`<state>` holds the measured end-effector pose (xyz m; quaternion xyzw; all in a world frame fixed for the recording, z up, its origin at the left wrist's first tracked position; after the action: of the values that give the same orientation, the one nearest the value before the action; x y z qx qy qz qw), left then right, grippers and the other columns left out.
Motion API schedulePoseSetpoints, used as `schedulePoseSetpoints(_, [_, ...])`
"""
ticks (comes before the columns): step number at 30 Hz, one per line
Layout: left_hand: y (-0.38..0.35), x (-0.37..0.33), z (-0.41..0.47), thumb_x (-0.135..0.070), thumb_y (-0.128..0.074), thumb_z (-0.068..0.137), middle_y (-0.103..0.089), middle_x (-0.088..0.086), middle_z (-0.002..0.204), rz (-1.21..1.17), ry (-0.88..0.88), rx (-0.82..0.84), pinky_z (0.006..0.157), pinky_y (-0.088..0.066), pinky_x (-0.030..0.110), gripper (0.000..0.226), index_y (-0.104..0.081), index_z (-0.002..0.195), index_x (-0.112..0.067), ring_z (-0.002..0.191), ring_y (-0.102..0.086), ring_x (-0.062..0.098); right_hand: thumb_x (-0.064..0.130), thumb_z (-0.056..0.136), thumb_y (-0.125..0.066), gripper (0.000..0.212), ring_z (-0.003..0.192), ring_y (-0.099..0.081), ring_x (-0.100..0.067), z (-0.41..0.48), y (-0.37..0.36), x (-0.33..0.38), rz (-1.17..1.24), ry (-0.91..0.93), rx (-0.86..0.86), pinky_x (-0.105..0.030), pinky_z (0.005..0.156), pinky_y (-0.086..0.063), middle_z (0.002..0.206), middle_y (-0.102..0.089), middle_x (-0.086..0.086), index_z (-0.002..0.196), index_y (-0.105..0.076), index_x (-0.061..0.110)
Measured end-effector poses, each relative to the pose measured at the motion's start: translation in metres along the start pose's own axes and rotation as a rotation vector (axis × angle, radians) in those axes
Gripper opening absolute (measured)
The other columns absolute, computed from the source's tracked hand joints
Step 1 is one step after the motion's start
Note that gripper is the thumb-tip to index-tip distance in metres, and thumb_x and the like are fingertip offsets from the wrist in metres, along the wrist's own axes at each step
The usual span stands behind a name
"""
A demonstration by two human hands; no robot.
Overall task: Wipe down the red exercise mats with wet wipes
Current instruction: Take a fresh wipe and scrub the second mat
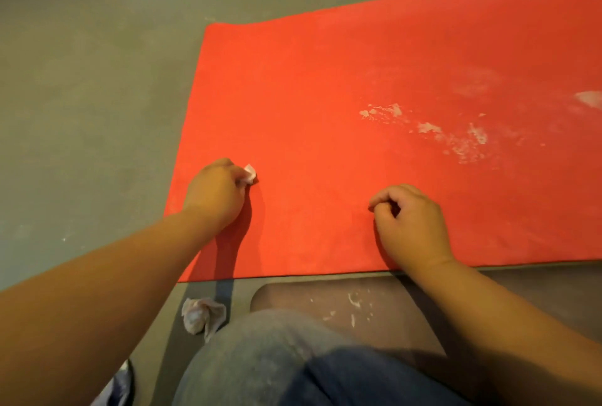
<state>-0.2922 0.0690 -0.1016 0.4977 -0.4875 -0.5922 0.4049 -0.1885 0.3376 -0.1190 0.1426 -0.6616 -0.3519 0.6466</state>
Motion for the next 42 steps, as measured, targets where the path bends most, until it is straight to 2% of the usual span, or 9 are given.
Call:
schedulePoseSetpoints(6, [-0.008, -0.092, -0.037, -0.026, -0.063, 0.088, -0.071, 0.007, 0.106, -0.061, -0.198, 0.281, 0.063, -0.028, 0.020, 0.018, -0.076, 0.096, -0.017, 0.099, -0.063, 0.026, 0.001, 0.079, -0.054, 0.022, 0.079, -0.058, -0.014, -0.029, 0.047, -0.030, 0.048, -0.190, -0.107, -0.023, 0.070, -0.039, 0.087, -0.069, -0.001, 0.083, -0.070, 0.016])
schedulePoseSetpoints(10, [-0.013, -0.150, -0.040, -0.026, -0.066, 0.086, -0.070, 0.014, 0.094, -0.071, -0.302, 0.482, 0.057, -0.026, 0.023, 0.020, -0.073, 0.092, -0.008, 0.094, -0.063, 0.030, 0.003, 0.083, -0.055, 0.023, 0.083, -0.063, -0.016, -0.049, 0.057, -0.040, 0.139, -0.292, -0.127, -0.028, 0.080, -0.049, 0.089, -0.071, -0.001, 0.089, -0.070, 0.020])
schedulePoseSetpoints(14, [-0.006, -0.174, -0.049, -0.025, -0.053, 0.094, -0.066, 0.011, 0.113, 0.053, -0.612, 0.500, 0.076, -0.044, 0.027, 0.023, -0.071, 0.106, -0.015, 0.104, -0.060, 0.029, 0.006, 0.085, -0.055, 0.022, 0.087, -0.064, -0.018, -0.053, 0.066, -0.043, 0.212, -0.371, -0.201, -0.032, 0.082, -0.051, 0.088, -0.069, 0.000, 0.090, -0.067, 0.023])
schedulePoseSetpoints(18, [-0.006, -0.172, -0.060, -0.030, -0.043, 0.097, -0.059, 0.005, 0.111, 0.309, -0.932, 0.520, 0.081, -0.048, 0.038, 0.028, -0.067, 0.104, -0.019, 0.102, -0.057, 0.029, 0.003, 0.083, -0.053, 0.024, 0.101, -0.056, -0.028, -0.053, 0.080, -0.049, -0.075, -0.210, -0.185, -0.037, 0.089, -0.046, 0.105, -0.062, -0.007, 0.098, -0.068, 0.014])
schedulePoseSetpoints(24, [-0.008, -0.157, -0.034, -0.024, -0.057, 0.091, -0.062, 0.002, 0.103, 0.124, -0.740, 0.420, 0.076, -0.039, 0.028, 0.016, -0.070, 0.101, -0.022, 0.097, -0.060, 0.026, 0.018, 0.088, -0.054, 0.036, 0.131, -0.038, -0.026, -0.057, 0.076, -0.066, -0.362, -0.188, -0.049, -0.040, 0.109, -0.029, 0.142, -0.046, -0.004, 0.124, -0.060, 0.017])
schedulePoseSetpoints(29, [-0.011, -0.173, -0.046, -0.018, -0.059, 0.087, -0.046, -0.012, 0.082, 0.161, -1.051, 0.761, 0.063, -0.032, 0.024, 0.011, -0.064, 0.081, -0.025, 0.078, -0.055, 0.019, 0.021, 0.086, -0.053, 0.036, 0.131, -0.037, -0.024, -0.056, 0.073, -0.071, -0.389, -0.199, -0.076, -0.039, 0.106, -0.027, 0.141, -0.045, -0.001, 0.121, -0.060, 0.020])
schedulePoseSetpoints(35, [-0.024, -0.214, -0.030, -0.032, -0.050, 0.097, -0.060, 0.003, 0.105, 0.164, -0.916, 0.494, 0.077, -0.043, 0.034, 0.024, -0.069, 0.099, -0.017, 0.098, -0.058, 0.026, 0.020, 0.086, -0.054, 0.034, 0.130, -0.038, -0.023, -0.058, 0.073, -0.071, -0.355, -0.189, -0.089, -0.040, 0.106, -0.028, 0.140, -0.046, -0.001, 0.119, -0.060, 0.019])
schedulePoseSetpoints(39, [-0.013, -0.201, -0.049, -0.005, -0.068, 0.077, -0.065, 0.001, 0.087, 0.053, -1.162, 0.570, 0.067, -0.047, 0.028, 0.012, -0.068, 0.078, -0.017, 0.084, -0.062, 0.026, 0.021, 0.087, -0.054, 0.033, 0.131, -0.037, -0.023, -0.058, 0.074, -0.072, -0.329, -0.181, -0.071, -0.040, 0.107, -0.027, 0.141, -0.045, 0.000, 0.119, -0.060, 0.020])
schedulePoseSetpoints(42, [0.001, -0.166, -0.058, -0.014, -0.075, 0.076, -0.066, -0.005, 0.081, 0.159, -1.289, 0.606, 0.055, -0.051, 0.026, 0.010, -0.070, 0.077, -0.023, 0.076, -0.064, 0.022, 0.021, 0.087, -0.053, 0.032, 0.131, -0.036, -0.021, -0.059, 0.075, -0.073, -0.307, -0.181, -0.060, -0.039, 0.108, -0.025, 0.142, -0.044, 0.001, 0.118, -0.060, 0.021])
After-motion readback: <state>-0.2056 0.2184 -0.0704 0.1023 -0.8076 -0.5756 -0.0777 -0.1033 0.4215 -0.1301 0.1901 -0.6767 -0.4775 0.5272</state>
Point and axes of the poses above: each hand's wrist, its own z-axis towards the middle knuckle, its own y-axis out of the back of the hand, x = y × z, the point moved 3 cm from there along z, towards the middle knuckle
